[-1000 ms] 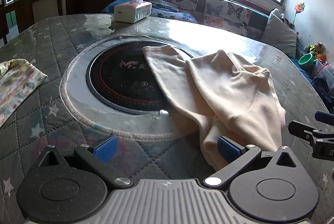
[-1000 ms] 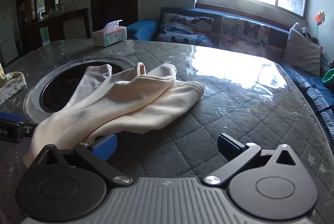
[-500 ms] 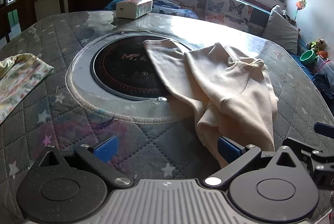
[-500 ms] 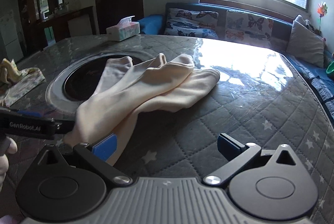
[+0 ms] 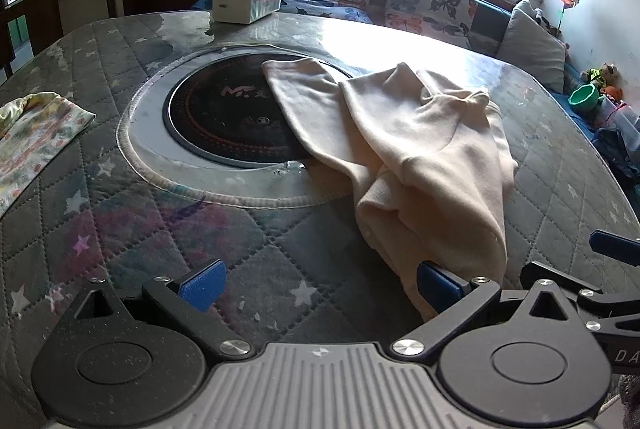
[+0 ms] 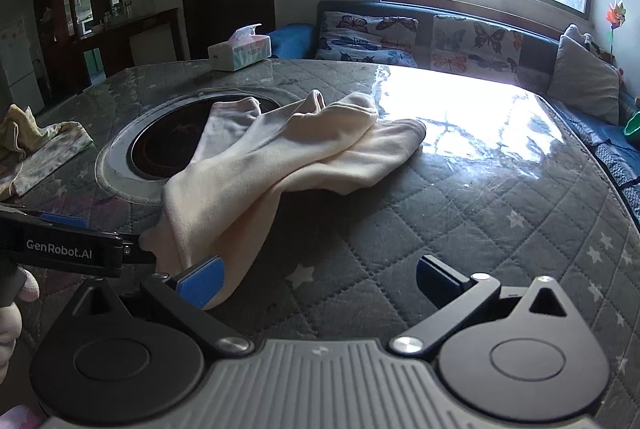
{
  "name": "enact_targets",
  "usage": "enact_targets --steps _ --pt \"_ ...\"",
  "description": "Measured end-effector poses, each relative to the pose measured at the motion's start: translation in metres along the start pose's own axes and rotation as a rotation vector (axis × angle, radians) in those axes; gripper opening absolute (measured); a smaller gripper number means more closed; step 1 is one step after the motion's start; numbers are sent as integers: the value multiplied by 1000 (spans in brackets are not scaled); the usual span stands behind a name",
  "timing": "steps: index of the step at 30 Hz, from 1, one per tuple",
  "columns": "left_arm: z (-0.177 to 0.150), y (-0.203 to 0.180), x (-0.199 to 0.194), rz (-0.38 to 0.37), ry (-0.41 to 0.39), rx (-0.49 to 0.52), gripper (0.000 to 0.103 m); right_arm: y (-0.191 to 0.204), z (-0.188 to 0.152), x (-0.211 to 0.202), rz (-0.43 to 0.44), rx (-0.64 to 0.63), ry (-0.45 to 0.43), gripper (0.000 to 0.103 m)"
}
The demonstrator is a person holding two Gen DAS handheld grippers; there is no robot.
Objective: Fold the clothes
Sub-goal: 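Approach the crumpled cream sweatshirt with both open grippers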
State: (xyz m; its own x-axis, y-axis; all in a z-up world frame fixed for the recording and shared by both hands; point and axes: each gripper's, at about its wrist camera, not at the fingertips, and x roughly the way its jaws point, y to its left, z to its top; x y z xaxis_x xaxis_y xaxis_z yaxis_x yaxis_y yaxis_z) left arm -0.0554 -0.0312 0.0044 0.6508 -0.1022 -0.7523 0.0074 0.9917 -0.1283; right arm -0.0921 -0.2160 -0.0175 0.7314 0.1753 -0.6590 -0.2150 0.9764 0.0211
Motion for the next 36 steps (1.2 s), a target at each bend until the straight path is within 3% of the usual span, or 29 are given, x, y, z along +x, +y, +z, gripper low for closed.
enact_targets --steps 36 --pt "6 -3 9 10 24 25 103 0 5 16 2 8 32 103"
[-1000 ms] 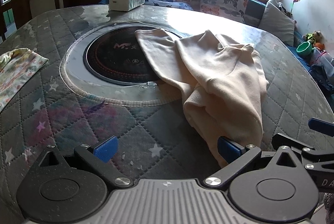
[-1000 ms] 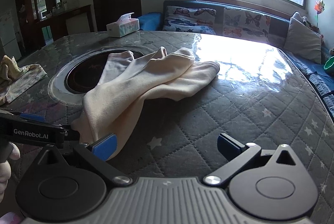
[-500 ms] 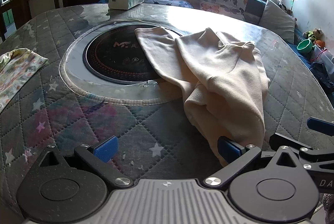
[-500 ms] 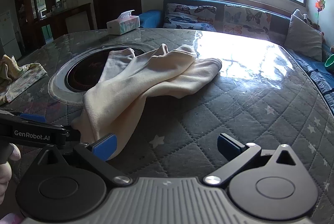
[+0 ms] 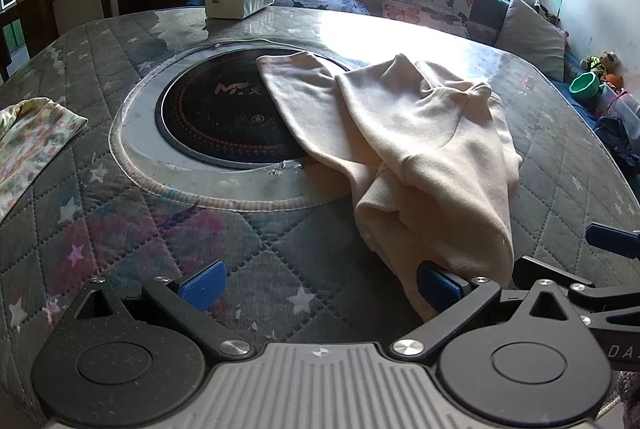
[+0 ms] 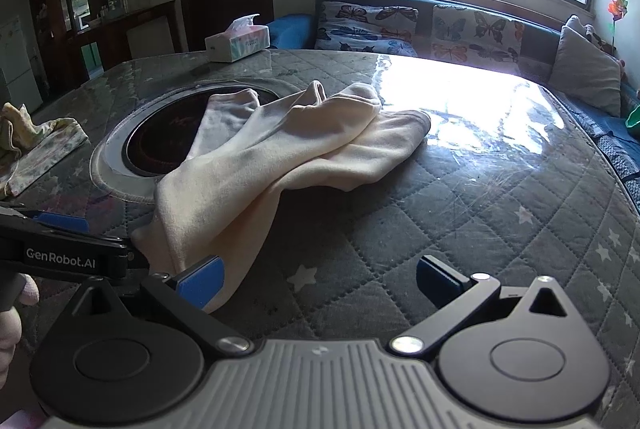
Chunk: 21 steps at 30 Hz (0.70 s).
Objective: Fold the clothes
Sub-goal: 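Approach the crumpled cream sweatshirt with both open grippers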
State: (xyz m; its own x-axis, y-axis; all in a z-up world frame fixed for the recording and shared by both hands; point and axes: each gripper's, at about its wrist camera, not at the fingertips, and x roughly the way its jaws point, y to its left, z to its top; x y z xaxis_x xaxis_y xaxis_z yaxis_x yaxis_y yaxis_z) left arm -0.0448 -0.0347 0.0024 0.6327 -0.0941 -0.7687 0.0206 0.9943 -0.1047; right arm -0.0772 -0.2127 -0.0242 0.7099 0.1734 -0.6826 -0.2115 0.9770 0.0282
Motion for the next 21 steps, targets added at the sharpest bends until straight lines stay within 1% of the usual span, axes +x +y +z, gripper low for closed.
enact_targets --steps 21 --pt "19 6 6 6 -7 -1 103 -3 21 13 4 -8 0 103"
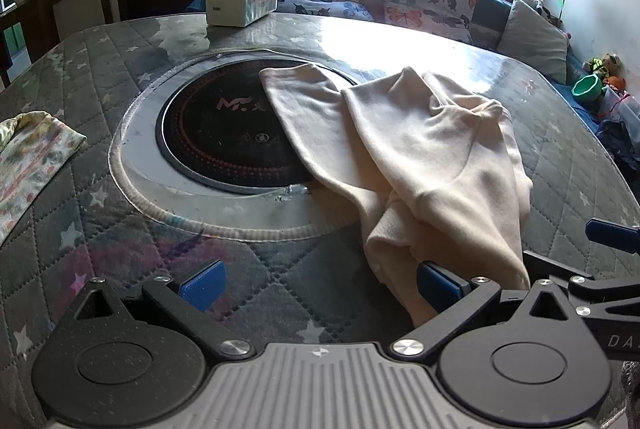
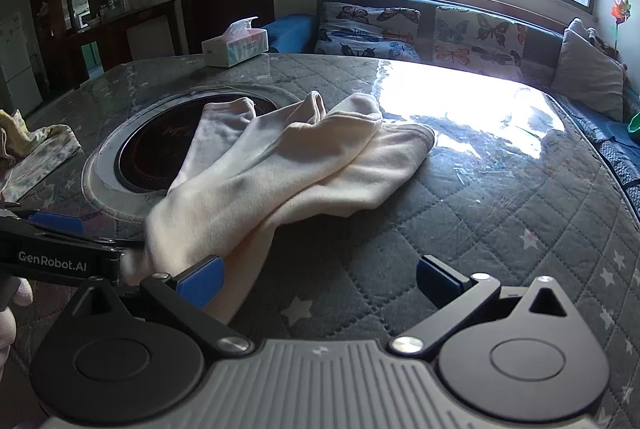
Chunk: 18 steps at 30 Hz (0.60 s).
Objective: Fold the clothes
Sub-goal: 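Approach the crumpled cream sweatshirt with both open grippers, then close the left gripper on the sweatshirt fabric while the right gripper grasps another edge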
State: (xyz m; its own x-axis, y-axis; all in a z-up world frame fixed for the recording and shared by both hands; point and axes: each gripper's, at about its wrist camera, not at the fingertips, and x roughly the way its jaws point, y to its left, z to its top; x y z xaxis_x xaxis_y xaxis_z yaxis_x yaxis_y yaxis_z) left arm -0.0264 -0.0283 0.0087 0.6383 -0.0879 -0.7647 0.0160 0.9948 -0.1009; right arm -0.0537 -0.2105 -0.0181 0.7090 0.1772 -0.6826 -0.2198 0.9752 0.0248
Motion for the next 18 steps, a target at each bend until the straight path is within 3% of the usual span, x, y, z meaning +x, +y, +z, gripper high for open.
enact_targets --steps 14,18 --pt "22 6 4 -9 -26 -11 103 -3 34 17 -4 -36 -30 102" --pt "31 6 8 -20 -37 -14 103 -10 50 28 2 -32 -39 97"
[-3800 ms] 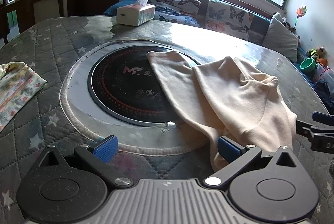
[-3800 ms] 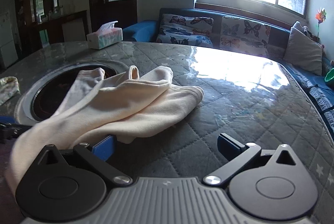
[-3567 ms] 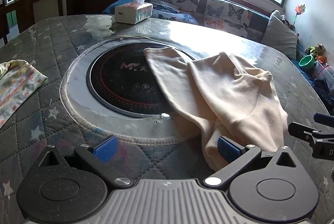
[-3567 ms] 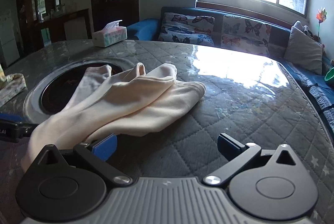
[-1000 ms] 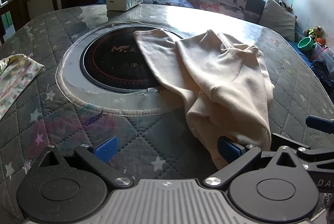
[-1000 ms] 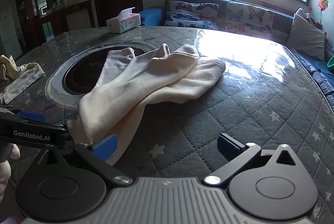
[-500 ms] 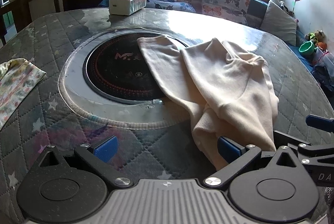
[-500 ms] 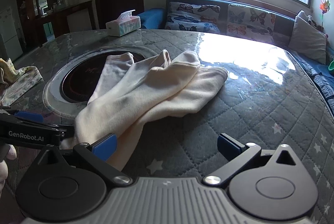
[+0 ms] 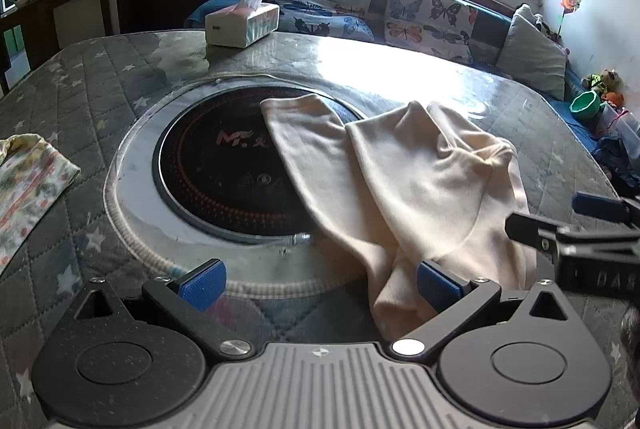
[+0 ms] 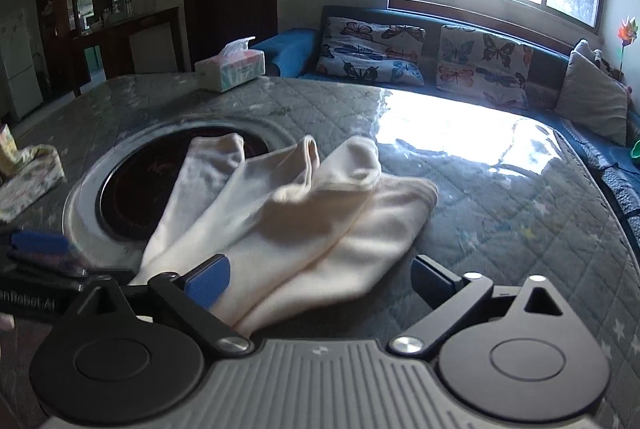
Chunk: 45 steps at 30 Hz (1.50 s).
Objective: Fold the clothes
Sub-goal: 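Close the left gripper on the sweatshirt fabric while the right gripper grasps another edge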
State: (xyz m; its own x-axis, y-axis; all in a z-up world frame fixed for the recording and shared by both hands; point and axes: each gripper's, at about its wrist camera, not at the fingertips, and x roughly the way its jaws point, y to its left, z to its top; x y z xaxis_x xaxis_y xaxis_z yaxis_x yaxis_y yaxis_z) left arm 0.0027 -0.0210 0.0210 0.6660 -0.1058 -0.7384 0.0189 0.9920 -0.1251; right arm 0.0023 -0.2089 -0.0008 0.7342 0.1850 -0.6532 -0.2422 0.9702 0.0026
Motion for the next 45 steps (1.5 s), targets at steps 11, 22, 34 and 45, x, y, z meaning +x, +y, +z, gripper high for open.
enact_targets --steps 11,22,34,45 --pt "29 -10 30 -117 3 6 80 -11 35 18 24 -17 -19 84" --pt "46 -23 64 -187 69 -6 59 -12 44 35 26 -36 -3 84" --pt "47 -25 72 -227 95 -31 29 -14 45 39 23 -36 -2 84" --pt "52 -26 50 -261 -11 -59 3 -22 48 30 10 -19 -29 84"
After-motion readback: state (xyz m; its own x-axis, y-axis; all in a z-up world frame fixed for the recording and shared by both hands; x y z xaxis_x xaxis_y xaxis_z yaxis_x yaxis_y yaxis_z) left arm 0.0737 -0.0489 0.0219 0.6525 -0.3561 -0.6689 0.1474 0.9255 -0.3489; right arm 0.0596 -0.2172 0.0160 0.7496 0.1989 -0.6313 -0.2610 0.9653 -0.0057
